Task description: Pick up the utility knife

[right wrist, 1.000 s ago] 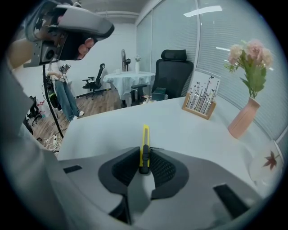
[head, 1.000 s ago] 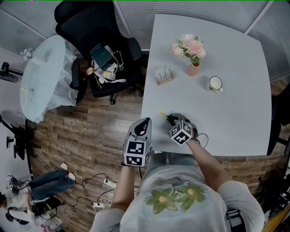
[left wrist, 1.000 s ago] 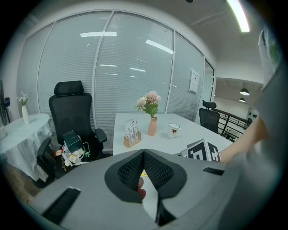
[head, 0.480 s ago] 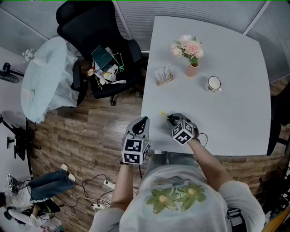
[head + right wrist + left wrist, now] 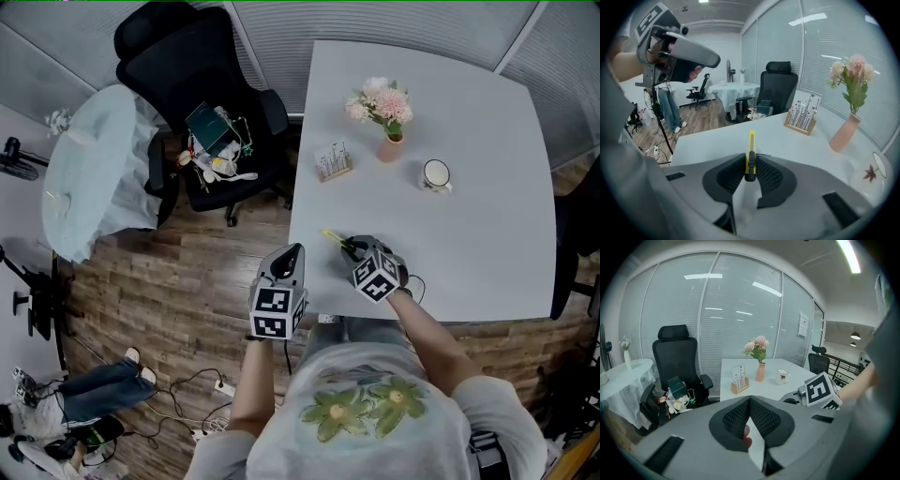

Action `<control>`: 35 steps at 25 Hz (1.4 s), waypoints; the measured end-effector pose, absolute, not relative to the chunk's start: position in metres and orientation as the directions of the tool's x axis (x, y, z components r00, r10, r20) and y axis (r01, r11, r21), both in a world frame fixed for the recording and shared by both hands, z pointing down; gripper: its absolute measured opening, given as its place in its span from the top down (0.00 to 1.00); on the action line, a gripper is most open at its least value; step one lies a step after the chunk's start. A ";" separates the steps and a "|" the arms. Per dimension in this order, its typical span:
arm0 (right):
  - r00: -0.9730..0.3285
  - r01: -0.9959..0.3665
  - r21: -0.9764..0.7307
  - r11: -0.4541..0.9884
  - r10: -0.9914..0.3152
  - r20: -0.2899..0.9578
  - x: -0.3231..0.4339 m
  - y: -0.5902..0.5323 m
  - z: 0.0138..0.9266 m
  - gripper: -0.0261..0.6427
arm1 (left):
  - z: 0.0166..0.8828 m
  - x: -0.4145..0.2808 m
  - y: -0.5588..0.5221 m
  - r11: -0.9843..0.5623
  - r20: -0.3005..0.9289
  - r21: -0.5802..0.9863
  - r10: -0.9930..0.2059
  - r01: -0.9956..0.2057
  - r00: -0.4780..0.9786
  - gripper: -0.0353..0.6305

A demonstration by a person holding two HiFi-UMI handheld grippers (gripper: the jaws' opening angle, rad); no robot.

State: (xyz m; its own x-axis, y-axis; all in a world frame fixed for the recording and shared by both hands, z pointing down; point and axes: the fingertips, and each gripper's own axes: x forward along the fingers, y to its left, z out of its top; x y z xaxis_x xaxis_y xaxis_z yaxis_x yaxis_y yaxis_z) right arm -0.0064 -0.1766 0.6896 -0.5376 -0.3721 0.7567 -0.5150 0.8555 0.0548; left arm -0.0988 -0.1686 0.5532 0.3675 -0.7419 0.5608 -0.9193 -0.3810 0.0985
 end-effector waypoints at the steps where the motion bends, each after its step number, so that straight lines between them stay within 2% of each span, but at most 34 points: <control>1: -0.540 -0.516 0.057 0.855 -0.375 0.753 -0.007 -0.177 0.686 0.85 | 0.553 -0.099 -0.169 -0.383 0.560 0.099 -0.742 -0.918 0.370 0.92; 35: -0.615 -0.614 0.112 0.781 -0.563 0.553 -0.012 -0.183 0.567 0.85 | 0.543 -0.091 -0.173 -0.440 0.529 0.104 -0.735 -0.892 0.425 0.92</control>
